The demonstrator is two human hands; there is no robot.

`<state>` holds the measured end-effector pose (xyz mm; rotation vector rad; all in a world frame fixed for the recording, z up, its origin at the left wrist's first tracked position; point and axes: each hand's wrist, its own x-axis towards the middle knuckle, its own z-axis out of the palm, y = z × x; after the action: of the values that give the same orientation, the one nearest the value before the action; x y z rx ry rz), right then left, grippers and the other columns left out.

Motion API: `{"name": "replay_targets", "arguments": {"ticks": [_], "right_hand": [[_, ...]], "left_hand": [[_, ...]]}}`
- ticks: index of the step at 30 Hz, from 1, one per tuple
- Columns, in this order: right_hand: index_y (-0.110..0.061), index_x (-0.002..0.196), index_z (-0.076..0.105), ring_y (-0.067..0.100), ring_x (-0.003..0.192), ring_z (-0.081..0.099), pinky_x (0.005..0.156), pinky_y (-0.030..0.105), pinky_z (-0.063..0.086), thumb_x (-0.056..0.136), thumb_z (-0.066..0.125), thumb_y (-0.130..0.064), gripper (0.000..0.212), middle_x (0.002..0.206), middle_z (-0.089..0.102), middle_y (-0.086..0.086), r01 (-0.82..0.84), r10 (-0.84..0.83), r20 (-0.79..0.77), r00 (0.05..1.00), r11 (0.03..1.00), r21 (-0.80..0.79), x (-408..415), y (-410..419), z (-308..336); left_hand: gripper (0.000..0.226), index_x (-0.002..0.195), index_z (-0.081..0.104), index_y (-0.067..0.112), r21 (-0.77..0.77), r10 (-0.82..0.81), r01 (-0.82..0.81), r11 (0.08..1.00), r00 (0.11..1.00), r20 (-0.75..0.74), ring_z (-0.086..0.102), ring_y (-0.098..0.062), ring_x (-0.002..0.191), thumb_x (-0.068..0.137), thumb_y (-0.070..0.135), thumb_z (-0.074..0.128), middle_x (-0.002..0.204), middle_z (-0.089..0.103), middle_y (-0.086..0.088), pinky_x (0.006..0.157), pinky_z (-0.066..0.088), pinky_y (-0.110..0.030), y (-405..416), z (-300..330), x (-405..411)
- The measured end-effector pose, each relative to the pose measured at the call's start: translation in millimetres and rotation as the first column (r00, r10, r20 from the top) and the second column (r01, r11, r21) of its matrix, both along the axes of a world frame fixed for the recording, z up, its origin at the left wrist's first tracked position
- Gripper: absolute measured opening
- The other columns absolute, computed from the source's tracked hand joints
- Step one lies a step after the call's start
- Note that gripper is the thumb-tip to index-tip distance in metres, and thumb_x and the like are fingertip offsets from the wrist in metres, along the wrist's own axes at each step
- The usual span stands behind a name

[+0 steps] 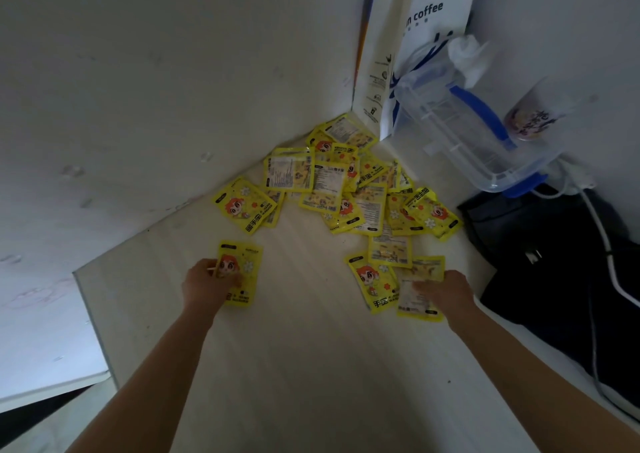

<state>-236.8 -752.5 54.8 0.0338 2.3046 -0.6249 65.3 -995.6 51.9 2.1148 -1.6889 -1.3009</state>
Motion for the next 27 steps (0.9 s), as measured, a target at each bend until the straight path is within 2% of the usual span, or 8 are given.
{"name": "replay_targets", "arguments": {"ticks": [3,7,10,14,17,21,23,27], "right_hand": [[-0.006,0.084,0.071,0.031,0.079,0.068,0.077,0.043,0.057,0.080,0.074,-0.016,0.012,0.088,0.071,0.018,0.007,-0.010,-0.032,0.999,0.996,-0.088,2.8,7.6,15.8],[-0.002,0.088,0.071,0.024,0.068,0.063,0.064,0.035,0.052,0.086,0.068,-0.017,0.016,0.082,0.068,0.016,-0.019,-0.012,-0.182,0.983,0.986,-0.166,-3.9,-1.4,33.9],[-0.006,0.094,0.071,0.022,0.074,0.062,0.067,0.035,0.051,0.086,0.068,-0.020,0.016,0.086,0.067,0.011,-0.010,-0.028,-0.162,0.986,0.975,-0.224,-11.9,-18.9,37.0],[-0.015,0.102,0.072,0.028,0.092,0.066,0.084,0.044,0.055,0.082,0.072,-0.022,0.021,0.099,0.071,0.009,0.015,-0.046,-0.106,0.993,0.960,-0.278,-18.7,-42.5,27.5],[-0.015,0.107,0.071,0.030,0.099,0.065,0.088,0.044,0.053,0.081,0.074,-0.019,0.026,0.106,0.071,0.010,0.051,-0.073,-0.066,0.995,0.957,-0.286,-23.6,-55.8,19.7],[-0.013,0.104,0.072,0.031,0.098,0.065,0.085,0.041,0.053,0.079,0.075,-0.019,0.027,0.105,0.071,0.013,0.060,-0.073,-0.041,0.996,0.964,-0.259,-29.9,-65.3,9.5],[-0.012,0.106,0.072,0.031,0.097,0.065,0.080,0.035,0.051,0.078,0.075,-0.020,0.029,0.106,0.071,0.014,0.065,-0.074,-0.032,0.997,0.968,-0.242,-32.1,-66.0,4.3],[-0.011,0.112,0.068,0.028,0.096,0.064,0.074,0.030,0.045,0.080,0.074,-0.026,0.035,0.109,0.069,0.012,0.044,-0.056,-0.050,0.997,0.977,-0.208,-33.1,-63.2,-1.5]], "left_hand": [[0.030,0.094,0.068,0.010,0.032,0.125,-0.122,0.992,0.982,-0.139,0.066,-0.026,0.075,0.068,0.008,0.083,0.089,0.071,-0.013,0.070,0.054,-0.036,0.1,3.1,3.4],[0.023,0.091,0.067,0.009,0.058,0.215,-0.207,0.977,0.936,-0.278,0.065,-0.025,0.075,0.072,0.008,0.081,0.081,0.068,-0.008,0.072,0.054,-0.035,-10.6,16.3,-11.0],[0.026,0.096,0.067,0.007,0.072,0.258,-0.249,0.966,0.913,-0.315,0.066,-0.026,0.079,0.073,0.008,0.080,0.082,0.068,-0.007,0.078,0.055,-0.039,-24.3,21.5,-28.7],[0.026,0.100,0.064,0.008,0.133,0.326,-0.298,0.945,0.866,-0.380,0.064,-0.022,0.075,0.077,0.008,0.076,0.083,0.066,-0.008,0.067,0.052,-0.033,-41.7,23.9,-56.3],[0.021,0.094,0.061,0.008,0.153,0.366,-0.333,0.930,0.857,-0.364,0.061,-0.017,0.068,0.078,0.008,0.076,0.078,0.063,-0.006,0.062,0.051,-0.030,-52.9,15.1,-67.8],[0.018,0.074,0.057,0.015,0.128,0.414,-0.394,0.910,0.855,-0.314,0.063,-0.025,0.077,0.079,0.013,0.075,0.080,0.063,-0.008,0.071,0.054,-0.038,-65.5,2.8,-75.2],[0.022,0.070,0.055,0.012,0.053,0.397,-0.396,0.917,0.885,-0.244,0.058,-0.026,0.076,0.081,0.021,0.072,0.075,0.058,-0.007,0.063,0.048,-0.033,-69.4,-1.4,-78.2],[0.037,0.092,0.063,0.003,-0.022,0.369,-0.375,0.927,0.919,-0.140,0.057,-0.030,0.082,0.079,0.038,0.065,0.103,0.060,-0.016,0.060,0.041,-0.031,-74.7,-1.7,-86.1]]}}
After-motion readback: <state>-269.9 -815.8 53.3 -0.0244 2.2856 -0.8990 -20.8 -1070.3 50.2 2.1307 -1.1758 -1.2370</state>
